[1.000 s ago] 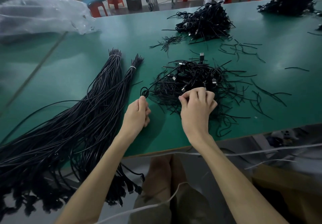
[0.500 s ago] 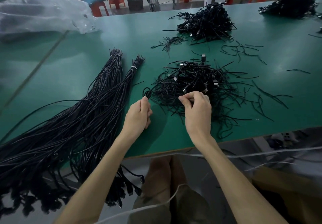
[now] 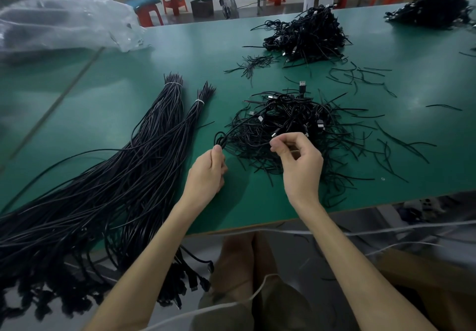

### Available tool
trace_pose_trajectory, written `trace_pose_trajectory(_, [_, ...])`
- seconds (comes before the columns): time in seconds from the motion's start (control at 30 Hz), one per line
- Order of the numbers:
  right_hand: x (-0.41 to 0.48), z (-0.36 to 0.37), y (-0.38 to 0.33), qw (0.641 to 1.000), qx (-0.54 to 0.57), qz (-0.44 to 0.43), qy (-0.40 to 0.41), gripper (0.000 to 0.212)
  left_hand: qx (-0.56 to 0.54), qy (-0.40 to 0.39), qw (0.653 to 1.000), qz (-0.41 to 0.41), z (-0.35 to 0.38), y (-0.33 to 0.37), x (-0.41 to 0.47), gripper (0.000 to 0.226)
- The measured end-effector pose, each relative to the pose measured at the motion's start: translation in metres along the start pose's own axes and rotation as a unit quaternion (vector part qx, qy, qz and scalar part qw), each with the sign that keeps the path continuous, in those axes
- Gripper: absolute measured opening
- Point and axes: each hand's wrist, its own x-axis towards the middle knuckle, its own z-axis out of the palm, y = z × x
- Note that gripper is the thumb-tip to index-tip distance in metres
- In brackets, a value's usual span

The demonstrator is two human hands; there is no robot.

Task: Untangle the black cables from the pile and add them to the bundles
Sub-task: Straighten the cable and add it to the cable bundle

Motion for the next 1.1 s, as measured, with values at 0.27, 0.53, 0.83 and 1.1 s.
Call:
trace_pose_trajectory(0.27, [0.005, -0.004, 0.005, 0.991, 0.122, 0.048, -0.022, 0.007, 0.062, 0.004, 0.998, 0.008, 0.002, -0.007, 0.004, 0.048])
trace_pose_trajectory(0.53, [-0.002, 0.019, -0.021, 0.976, 0.206, 0.016, -0.075, 0.004, 0.046, 0.013, 0.999, 0.001, 0.004, -0.006, 0.007, 0.049])
trace_pose_trajectory(0.83, [-0.019, 0.052, 0.003, 0.970, 0.181, 0.145, -0.077, 0.006, 0.025, 0.008, 1.000, 0.017, 0.001, -0.003, 0.001, 0.046])
trace_pose_trajectory(1.1, [-0.020, 0.052, 0.005, 0.970, 0.175, 0.155, -0.063, 0.010, -0.016, -0.004, 1.000, 0.015, 0.001, -0.005, 0.000, 0.046])
